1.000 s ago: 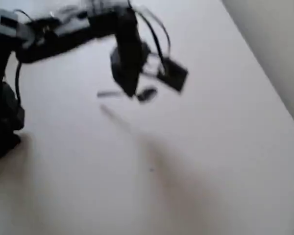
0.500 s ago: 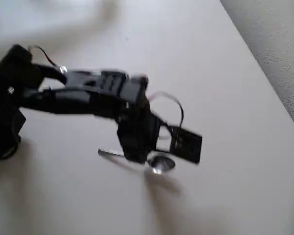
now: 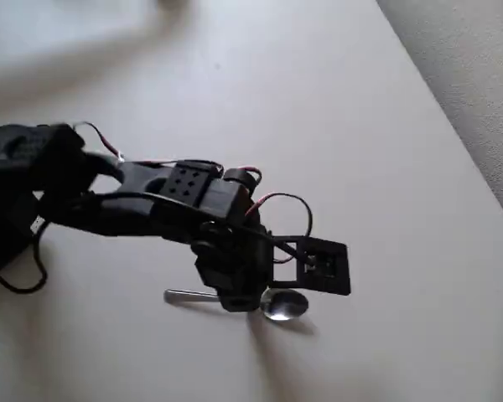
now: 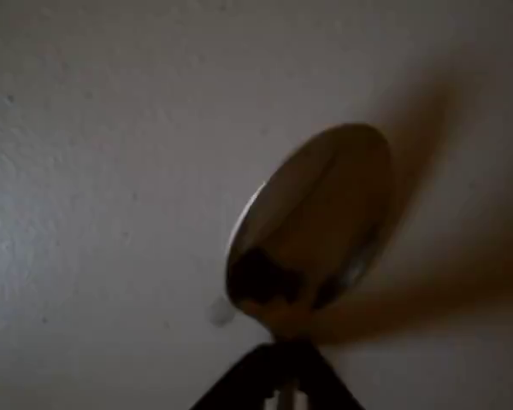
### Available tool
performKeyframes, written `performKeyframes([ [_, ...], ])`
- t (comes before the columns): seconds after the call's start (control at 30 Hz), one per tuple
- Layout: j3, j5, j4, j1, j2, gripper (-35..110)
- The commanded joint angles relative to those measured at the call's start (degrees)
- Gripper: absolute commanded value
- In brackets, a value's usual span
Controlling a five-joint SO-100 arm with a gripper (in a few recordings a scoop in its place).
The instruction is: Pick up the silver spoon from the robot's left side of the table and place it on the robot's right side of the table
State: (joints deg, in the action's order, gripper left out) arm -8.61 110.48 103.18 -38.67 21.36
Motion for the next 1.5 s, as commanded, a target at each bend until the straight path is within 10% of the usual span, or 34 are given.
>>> performKeyframes([
  [0.0, 2.02, 0.00, 2.81, -0.62, -2.72, -2],
  [0.37, 2.02, -3.96, 2.81, -0.79, -2.55, 43],
  [1.0, 2.11, -7.38, 2.90, 3.08, 23.99, 43],
  [1.2, 1.67, -29.62, 2.90, 12.74, 39.90, 43],
  [1.47, -9.49, -90.62, 2.99, 29.18, 63.28, 43],
])
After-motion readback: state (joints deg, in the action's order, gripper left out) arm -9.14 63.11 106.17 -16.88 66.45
